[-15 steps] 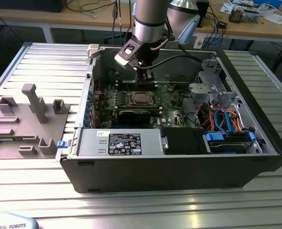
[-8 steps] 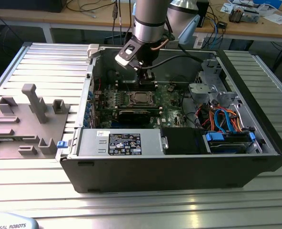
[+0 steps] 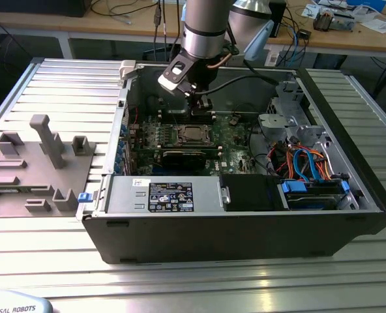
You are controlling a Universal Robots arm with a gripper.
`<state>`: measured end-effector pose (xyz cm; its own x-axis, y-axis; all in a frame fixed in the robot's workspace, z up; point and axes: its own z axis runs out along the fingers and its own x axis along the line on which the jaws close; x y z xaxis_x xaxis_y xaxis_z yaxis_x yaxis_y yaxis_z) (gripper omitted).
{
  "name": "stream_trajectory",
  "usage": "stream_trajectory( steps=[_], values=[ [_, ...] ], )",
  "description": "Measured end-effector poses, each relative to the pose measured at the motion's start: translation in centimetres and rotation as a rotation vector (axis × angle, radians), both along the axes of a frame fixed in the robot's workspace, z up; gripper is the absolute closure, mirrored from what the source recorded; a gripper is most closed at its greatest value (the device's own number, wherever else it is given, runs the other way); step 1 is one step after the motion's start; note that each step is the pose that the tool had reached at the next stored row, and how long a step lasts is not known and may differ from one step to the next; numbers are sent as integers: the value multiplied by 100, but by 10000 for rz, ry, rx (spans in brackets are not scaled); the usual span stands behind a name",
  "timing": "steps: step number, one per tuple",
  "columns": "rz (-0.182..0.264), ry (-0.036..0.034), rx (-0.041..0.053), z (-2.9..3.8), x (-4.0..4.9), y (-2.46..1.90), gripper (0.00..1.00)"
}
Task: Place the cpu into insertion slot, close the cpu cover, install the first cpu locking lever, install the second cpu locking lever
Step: 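Install the first cpu locking lever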
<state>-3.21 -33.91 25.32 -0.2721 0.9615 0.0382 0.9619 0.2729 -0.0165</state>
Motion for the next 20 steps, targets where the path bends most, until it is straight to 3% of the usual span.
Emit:
stream_trajectory(
  steps=[20],
  values=[
    [653,0,0,0,0,0,89]
  ],
)
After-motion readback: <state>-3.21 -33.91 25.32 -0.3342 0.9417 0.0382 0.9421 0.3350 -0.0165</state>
